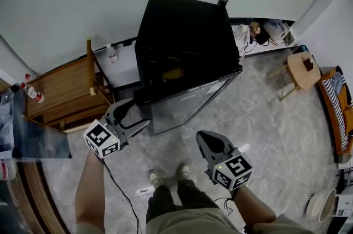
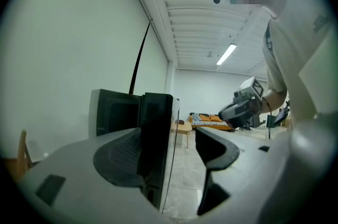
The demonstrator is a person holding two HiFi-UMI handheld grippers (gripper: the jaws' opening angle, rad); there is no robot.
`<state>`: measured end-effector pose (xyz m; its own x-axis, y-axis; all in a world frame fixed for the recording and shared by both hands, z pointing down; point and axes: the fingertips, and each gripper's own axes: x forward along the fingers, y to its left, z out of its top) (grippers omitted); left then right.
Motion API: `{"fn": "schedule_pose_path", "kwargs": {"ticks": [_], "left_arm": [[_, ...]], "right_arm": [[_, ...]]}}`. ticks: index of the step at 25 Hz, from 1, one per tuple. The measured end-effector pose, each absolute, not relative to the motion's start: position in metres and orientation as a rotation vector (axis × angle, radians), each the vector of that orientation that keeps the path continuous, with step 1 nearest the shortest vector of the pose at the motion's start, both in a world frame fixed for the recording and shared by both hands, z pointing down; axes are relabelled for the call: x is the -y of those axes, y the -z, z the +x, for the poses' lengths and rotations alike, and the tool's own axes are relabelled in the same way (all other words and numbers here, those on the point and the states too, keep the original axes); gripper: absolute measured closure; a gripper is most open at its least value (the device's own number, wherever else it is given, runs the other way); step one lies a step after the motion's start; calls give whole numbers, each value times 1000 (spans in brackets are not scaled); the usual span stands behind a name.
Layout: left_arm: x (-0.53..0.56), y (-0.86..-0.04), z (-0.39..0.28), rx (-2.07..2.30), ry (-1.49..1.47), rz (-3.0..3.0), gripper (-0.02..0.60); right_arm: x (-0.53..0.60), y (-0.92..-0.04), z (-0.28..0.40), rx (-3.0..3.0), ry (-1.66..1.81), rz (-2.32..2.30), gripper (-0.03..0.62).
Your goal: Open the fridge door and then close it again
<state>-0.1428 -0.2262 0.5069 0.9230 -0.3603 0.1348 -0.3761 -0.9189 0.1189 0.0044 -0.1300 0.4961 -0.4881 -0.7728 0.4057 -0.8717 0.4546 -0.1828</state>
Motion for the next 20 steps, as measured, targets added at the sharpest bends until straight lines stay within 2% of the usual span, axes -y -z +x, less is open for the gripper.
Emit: {"fn": "schedule_pose_path", "kwargs": {"ticks": [10,14,20], "left_arm": [[181,-503,-138,640,-104,2883,261],[162,-503,-132,683,-107,2851,332],[122,-502,-115,650,-134,2827,362]], "right_arm": [[114,-482,12,2425,-513,1467,597],[107,-479,16,2414,-507,1484,597],[100,-475,25,2395,-505,1506,597]]}}
